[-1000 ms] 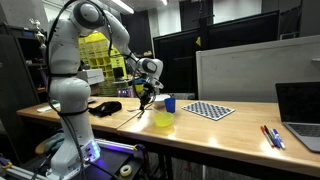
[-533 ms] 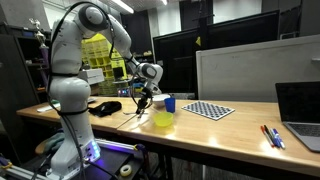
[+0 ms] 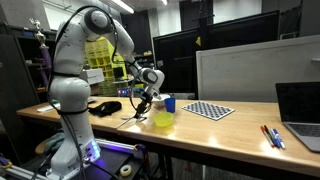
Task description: Move the grey form to the right
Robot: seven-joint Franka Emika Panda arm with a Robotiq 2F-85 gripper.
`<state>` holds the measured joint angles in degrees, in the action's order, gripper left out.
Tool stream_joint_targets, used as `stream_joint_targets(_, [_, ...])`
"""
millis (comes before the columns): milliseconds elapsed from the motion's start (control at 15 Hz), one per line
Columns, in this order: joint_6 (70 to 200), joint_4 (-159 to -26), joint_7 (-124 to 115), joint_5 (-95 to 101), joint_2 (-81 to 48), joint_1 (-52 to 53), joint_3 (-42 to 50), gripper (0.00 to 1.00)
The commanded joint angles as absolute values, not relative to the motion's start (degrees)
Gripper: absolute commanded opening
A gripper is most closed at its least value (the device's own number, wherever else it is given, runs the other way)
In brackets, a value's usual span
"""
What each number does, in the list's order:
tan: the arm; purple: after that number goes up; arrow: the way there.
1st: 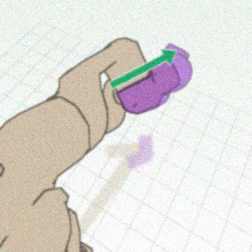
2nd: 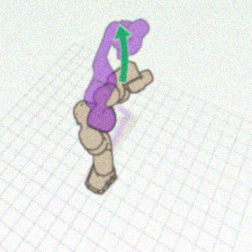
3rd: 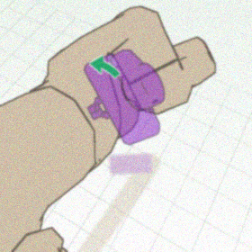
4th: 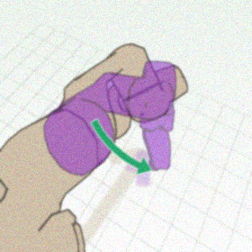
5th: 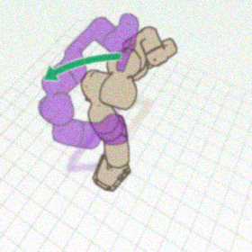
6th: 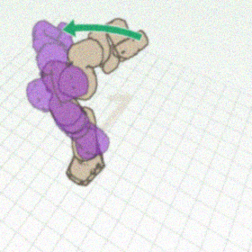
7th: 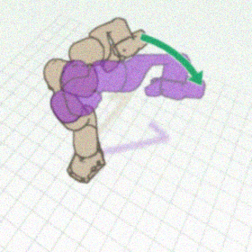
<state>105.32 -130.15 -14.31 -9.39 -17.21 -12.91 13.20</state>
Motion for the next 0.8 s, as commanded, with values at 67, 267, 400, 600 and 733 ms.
stream_joint_targets(67, [104.1, -129.7, -13.8, -9.9, -17.6, -13.3, 13.7, 0.41])
stream_joint_targets(267, [103.6, -128.7, -14.0, -9.4, -17.9, -13.0, 13.6, 0.57])
stream_joint_targets(400, [104.1, -128.5, -14.3, -8.8, -16.8, -12.5, 13.5, 0.71])
stream_joint_targets(600, [105.1, -128.9, -16.3, -5.8, -12.8, -10.5, 13.2, 0.91])
stream_joint_targets(733, [105.1, -128.8, -17.7, -3.0, -10.0, -9.2, 13.0, 1.00])
